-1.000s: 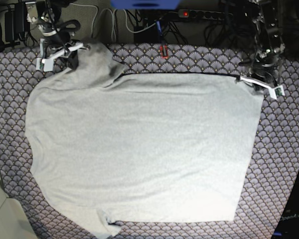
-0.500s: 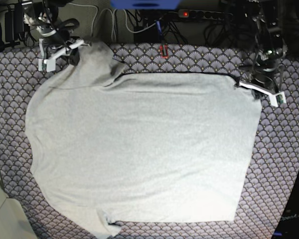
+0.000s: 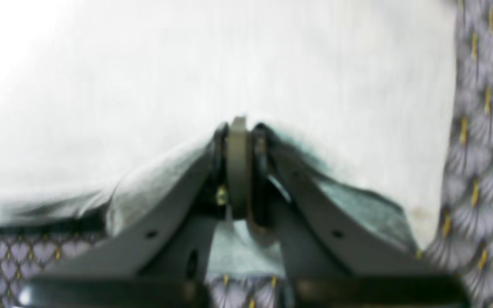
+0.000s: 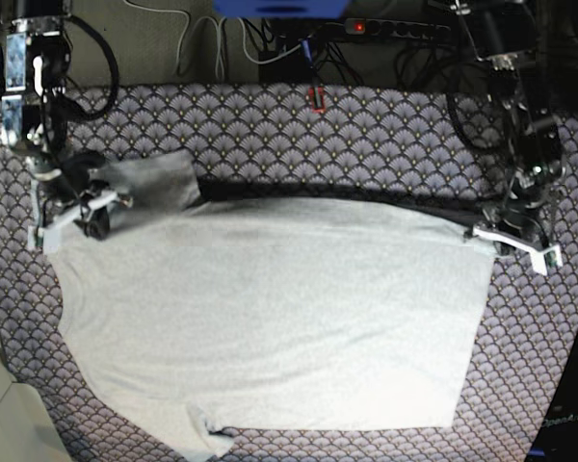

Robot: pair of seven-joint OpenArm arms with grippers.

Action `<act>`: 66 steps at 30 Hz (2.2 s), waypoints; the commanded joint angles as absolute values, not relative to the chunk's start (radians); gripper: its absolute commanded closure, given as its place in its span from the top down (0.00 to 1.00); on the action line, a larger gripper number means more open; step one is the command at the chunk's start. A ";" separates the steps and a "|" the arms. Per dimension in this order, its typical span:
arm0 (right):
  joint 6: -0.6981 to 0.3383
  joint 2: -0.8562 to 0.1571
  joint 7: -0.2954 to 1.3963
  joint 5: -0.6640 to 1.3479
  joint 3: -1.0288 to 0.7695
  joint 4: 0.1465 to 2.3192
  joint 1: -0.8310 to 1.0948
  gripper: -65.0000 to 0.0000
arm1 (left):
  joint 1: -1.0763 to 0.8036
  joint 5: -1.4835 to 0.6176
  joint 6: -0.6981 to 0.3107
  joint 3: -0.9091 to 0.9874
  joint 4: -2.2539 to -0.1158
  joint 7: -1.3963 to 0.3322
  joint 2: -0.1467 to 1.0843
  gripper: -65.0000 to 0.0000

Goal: Fold the T-shirt properly
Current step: 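Lift the shoulders and fold them toward the hem with both grippers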

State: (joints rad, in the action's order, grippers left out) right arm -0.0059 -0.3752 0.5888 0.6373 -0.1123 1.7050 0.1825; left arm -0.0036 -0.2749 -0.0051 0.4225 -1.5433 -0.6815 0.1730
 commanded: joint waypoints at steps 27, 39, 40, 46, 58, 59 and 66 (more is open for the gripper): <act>-0.170 -0.473 0.364 0.631 0.289 0.837 -0.576 0.00 | 0.515 -0.028 -0.005 0.232 -0.940 -0.417 0.229 0.01; -0.170 -0.486 0.325 0.579 0.344 0.771 -0.619 0.00 | 0.535 -0.028 -0.010 0.229 -0.926 -0.386 0.231 0.01; -0.171 -0.481 0.325 0.541 0.343 0.771 -0.627 0.00 | 0.541 -0.028 -0.010 0.223 -0.926 -0.386 0.231 0.01; -0.171 -0.450 0.325 0.421 0.340 0.771 -0.631 0.00 | 0.542 -0.028 -0.010 0.177 -0.926 -0.386 0.237 0.01; -0.171 -0.452 0.328 0.421 0.337 0.769 -0.630 0.12 | 0.542 -0.028 -0.012 0.174 -0.926 -0.387 0.249 0.15; -0.171 -0.452 0.329 0.421 0.337 0.769 -0.630 0.17 | 0.542 -0.031 -0.012 0.174 -0.926 -0.387 0.252 0.22; -0.171 -0.456 0.326 0.421 0.335 0.773 -0.627 0.50 | 0.542 -0.028 -0.012 0.176 -0.938 -0.386 0.257 0.71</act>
